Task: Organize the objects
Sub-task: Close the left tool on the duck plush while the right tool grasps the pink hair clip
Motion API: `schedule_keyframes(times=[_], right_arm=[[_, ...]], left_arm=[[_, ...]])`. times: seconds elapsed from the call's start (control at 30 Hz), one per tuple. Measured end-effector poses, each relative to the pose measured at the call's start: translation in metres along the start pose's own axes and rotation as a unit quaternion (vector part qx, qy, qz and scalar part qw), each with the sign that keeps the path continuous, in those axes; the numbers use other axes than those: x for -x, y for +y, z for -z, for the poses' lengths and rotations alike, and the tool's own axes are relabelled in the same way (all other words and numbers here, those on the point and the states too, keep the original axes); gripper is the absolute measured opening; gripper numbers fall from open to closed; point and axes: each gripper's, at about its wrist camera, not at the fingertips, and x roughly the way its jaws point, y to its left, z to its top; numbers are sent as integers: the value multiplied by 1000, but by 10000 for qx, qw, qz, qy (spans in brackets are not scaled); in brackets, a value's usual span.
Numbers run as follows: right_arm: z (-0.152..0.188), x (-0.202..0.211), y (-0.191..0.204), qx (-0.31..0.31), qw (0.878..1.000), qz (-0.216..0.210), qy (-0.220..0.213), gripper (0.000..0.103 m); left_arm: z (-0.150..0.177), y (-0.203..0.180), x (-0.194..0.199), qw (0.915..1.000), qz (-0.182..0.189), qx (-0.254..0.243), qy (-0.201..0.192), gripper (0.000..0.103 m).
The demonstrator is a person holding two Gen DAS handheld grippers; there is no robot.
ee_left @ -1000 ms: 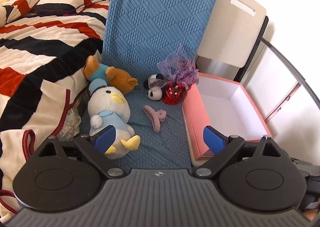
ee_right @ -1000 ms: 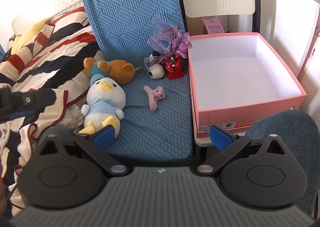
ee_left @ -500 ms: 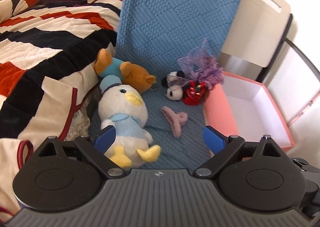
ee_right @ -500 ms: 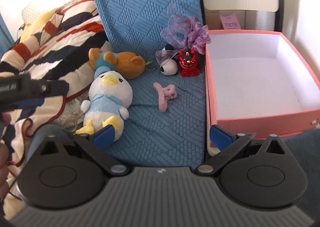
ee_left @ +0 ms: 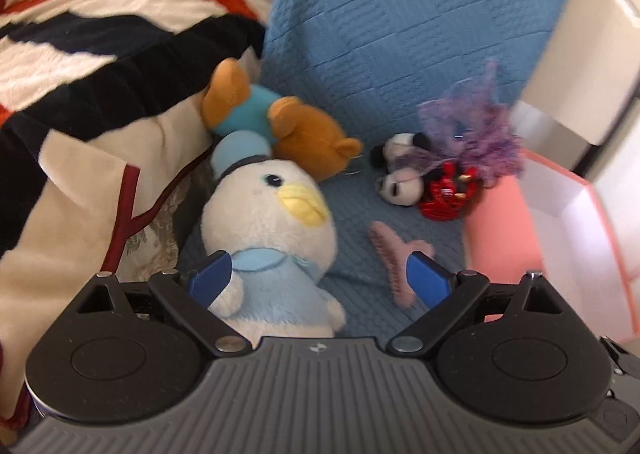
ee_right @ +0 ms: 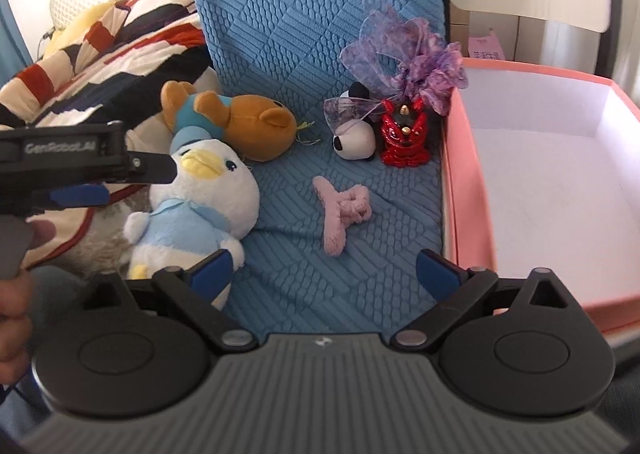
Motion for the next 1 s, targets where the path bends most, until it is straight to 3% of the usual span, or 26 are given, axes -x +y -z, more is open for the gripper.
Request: schedule_keyframes(times=[0.2, 0.4, 0.6, 0.77, 1.0], right_arm=[[-10, -40, -2, 247, 9996, 149, 57, 84], [-29, -73, -7, 348, 9992, 206, 30, 83], [-44, -111, -9, 398, 9987, 295, 146, 83], [-49, -134, -10, 609, 9969, 440, 243, 83], [-47, -160, -21, 329, 9967, 407, 625, 83]], left_arm=[[-10, 7, -41, 9993, -306, -77, 200, 96], [-25, 25, -69, 9973, -691, 72, 221, 96], [-32, 41, -91, 9971, -396, 318, 558, 96], [-34, 42, -93, 9974, -296, 348, 559, 96], [-31, 41, -96, 9975, -214, 435, 512, 96]])
